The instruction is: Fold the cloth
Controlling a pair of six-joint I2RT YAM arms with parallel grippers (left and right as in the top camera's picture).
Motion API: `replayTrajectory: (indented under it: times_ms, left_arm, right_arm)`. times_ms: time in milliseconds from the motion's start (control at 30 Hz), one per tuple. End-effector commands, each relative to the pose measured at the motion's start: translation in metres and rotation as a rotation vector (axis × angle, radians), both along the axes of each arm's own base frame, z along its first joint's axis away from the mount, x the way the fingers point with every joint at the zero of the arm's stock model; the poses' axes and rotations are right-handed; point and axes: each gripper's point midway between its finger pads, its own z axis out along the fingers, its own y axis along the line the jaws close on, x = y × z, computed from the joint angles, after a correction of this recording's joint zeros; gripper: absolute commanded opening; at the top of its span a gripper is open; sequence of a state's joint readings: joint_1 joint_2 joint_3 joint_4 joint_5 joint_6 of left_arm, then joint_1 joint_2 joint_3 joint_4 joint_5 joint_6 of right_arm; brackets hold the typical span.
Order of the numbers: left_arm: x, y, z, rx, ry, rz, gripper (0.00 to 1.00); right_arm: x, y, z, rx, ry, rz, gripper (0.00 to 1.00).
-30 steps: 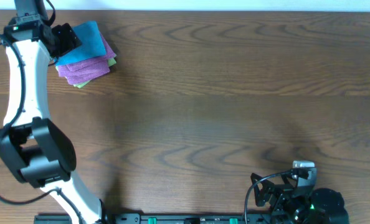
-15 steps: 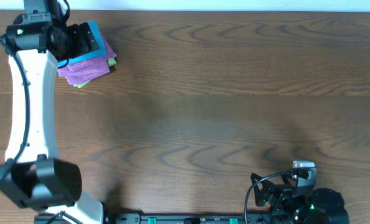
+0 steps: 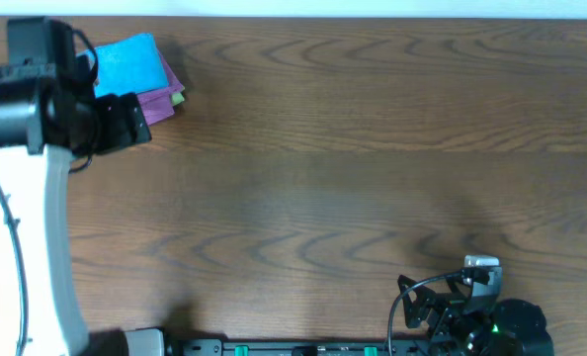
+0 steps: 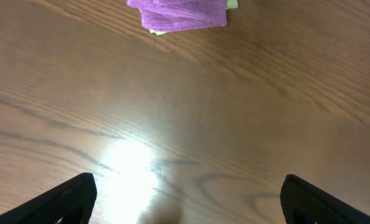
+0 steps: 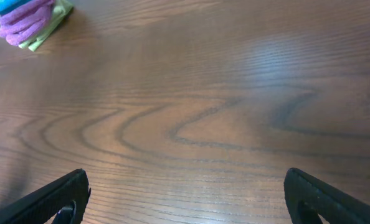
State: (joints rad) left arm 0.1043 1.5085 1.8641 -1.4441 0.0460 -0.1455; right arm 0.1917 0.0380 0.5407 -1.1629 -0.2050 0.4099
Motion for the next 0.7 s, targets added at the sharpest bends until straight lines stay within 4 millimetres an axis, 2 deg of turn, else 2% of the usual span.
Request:
replayTrajectory:
  times_ms: [0, 133, 233, 433, 667]
  left_arm:
    - [-0.028, -0.003, 0.012, 0.025, -0.038, -0.054, 0.95]
    - [-0.059, -0.009, 0.002, 0.023, -0.105, -0.058, 0.95]
    - [-0.076, -0.015, -0.021, 0.008, -0.163, -0.068, 0.95]
    - [-0.088, -0.021, -0.064, 0.017, -0.37, -0.088, 0.95]
    - [-0.107, -0.016, -0.106, 0.082, -0.56, -0.072, 0.95]
  right_arm:
    - [0.001, -0.002, 0.0, 0.003, -0.001, -0.018, 0.99]
    - [0.001, -0.002, 0.0, 0.003, -0.001, -0.018, 0.99]
    - [0.001, -0.002, 0.0, 0.003, -0.001, -0.018, 0.99]
    - [0.001, -0.002, 0.0, 0.003, -0.001, -0.018, 0.99]
    - [0.001, -0.002, 0.0, 0.003, -0.001, -0.018, 0.99]
